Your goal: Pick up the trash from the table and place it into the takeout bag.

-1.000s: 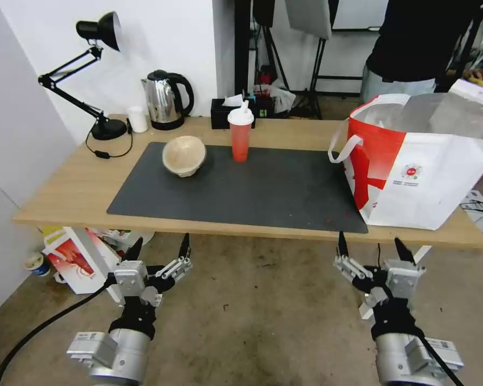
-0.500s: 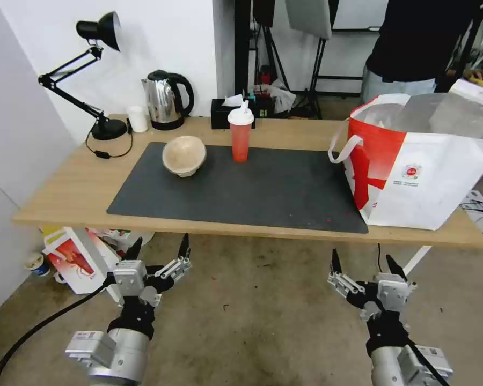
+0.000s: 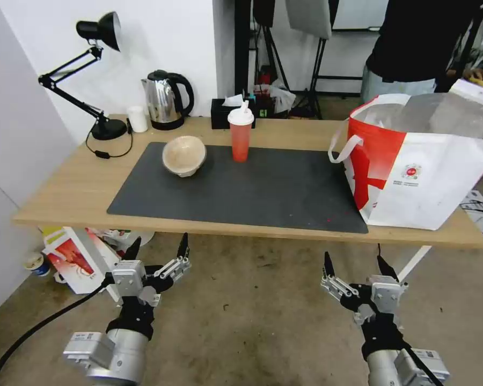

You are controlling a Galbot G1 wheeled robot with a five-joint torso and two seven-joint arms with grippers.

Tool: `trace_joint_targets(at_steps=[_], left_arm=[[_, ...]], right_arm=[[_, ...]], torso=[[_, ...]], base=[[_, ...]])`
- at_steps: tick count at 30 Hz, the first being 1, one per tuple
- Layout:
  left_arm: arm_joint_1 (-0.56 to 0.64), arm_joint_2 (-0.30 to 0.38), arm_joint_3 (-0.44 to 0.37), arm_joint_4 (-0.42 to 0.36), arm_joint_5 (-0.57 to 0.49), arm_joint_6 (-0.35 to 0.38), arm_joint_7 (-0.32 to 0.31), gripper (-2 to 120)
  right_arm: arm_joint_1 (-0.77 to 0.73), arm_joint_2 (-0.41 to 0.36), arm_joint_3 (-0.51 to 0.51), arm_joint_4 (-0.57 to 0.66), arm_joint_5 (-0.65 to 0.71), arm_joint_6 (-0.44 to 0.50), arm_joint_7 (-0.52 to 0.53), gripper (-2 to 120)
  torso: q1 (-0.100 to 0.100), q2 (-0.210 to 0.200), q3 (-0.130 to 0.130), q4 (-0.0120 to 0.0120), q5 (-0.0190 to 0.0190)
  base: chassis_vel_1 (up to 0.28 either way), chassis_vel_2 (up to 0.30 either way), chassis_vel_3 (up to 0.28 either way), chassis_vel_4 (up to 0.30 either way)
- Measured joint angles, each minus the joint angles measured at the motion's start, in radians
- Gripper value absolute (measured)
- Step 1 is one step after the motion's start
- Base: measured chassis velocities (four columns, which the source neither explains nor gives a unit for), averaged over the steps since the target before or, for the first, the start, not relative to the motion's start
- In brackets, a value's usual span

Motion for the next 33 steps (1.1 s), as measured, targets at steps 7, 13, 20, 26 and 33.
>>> trace_joint_targets(at_steps=[7, 13, 20, 26, 33], left_arm=[[0.001, 0.001, -0.001, -0.001, 0.000, 0.000, -0.001, 100], [0.002, 0.005, -0.003, -0.005, 0.000, -0.001, -0.001, 100], [0.002, 0.007, -0.003, -0.005, -0.001, -0.001, -0.002, 100], [0.000, 0.006, -0.003, -0.002, -0.001, -0.002, -0.003, 100], [0.005, 0.005, -0.008, -0.006, -0.001, -0.003, -0.003, 100]], right_arm=[[0.002, 0.003, 0.000, -0.002, 0.000, 0.001, 0.000, 100], [0.003, 0.002, -0.001, -0.003, -0.001, 0.001, 0.000, 100], [0.032, -0.007, -0.005, -0.003, 0.019, 0.031, -0.066, 100], [0.116, -0.040, 0.015, -0.004, 0.038, 0.130, -0.285, 100], [0.214, -0.085, 0.033, -0.004, 0.086, 0.170, -0.391, 100]], torso=[[0.000, 0.000, 0.000, 0.0000, 0.0000], [0.000, 0.000, 0.000, -0.0001, 0.0000], [0.000, 0.000, 0.000, -0.0001, 0.0000], [0.000, 0.000, 0.000, 0.0001, 0.0000], [0.000, 0.000, 0.000, -0.0003, 0.0000]], base=[[0.000, 0.000, 0.000, 0.000], [0.000, 0.000, 0.000, 0.000], [0.000, 0.000, 0.000, 0.000], [0.000, 0.000, 0.000, 0.000], [0.000, 0.000, 0.000, 0.000]])
